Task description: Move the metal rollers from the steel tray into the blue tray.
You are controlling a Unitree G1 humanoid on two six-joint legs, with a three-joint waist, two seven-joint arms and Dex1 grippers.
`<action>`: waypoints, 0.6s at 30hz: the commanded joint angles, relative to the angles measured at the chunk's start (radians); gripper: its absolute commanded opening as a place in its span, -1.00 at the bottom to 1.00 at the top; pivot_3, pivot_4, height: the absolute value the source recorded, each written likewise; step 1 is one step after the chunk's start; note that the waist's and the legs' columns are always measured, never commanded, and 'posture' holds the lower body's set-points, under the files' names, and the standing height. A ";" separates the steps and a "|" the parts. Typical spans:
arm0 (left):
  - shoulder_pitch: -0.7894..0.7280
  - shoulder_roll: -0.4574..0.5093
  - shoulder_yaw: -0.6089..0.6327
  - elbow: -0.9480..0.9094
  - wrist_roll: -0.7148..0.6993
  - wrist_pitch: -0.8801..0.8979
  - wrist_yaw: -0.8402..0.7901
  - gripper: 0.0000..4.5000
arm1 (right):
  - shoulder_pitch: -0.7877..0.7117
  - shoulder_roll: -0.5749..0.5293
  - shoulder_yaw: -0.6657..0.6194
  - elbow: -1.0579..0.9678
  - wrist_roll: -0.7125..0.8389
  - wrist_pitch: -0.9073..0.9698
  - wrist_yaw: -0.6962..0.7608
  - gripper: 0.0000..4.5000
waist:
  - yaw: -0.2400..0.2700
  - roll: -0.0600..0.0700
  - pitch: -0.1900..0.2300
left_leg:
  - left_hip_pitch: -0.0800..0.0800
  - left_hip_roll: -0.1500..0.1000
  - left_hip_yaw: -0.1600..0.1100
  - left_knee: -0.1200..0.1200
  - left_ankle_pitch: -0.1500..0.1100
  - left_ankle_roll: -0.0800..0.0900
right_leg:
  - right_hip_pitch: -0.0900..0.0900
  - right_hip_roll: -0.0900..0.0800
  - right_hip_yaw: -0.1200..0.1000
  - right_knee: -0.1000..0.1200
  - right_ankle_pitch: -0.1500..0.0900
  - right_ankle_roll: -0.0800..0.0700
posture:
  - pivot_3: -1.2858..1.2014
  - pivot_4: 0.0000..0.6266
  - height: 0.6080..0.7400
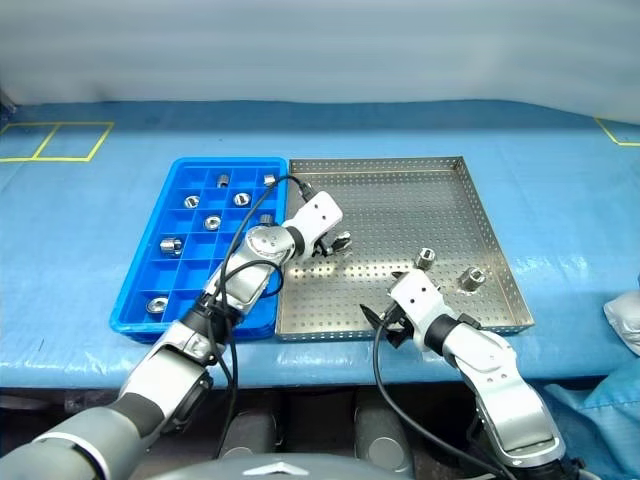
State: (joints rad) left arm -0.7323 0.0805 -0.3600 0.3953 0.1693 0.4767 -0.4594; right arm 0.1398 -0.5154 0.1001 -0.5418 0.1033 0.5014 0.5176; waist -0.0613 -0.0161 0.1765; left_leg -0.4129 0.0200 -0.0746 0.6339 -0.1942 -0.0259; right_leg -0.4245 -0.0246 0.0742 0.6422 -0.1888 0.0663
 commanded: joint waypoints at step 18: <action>-0.051 -0.046 0.002 0.206 0.034 -0.109 0.037 -0.07 | 0.002 0.004 -0.005 -0.028 -0.008 -0.023 -0.017 1.00 | -0.005 0.000 0.000 | 0.000 0.000 0.000 0.000 0.000 0.000 | 0.000 0.000 0.000 0.000 0.000 0.000 | 0.00 -0.52 1.00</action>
State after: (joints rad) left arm -0.7913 0.0399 -0.3675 0.6284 0.2142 0.3772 -0.4147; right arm 0.1564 -0.5106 0.1006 -0.5483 0.0971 0.4996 0.5020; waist -0.0667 -0.0163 0.1766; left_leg -0.4130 0.0199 -0.0746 0.6336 -0.1943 -0.0260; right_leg -0.4247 -0.0247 0.0743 0.6422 -0.1888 0.0664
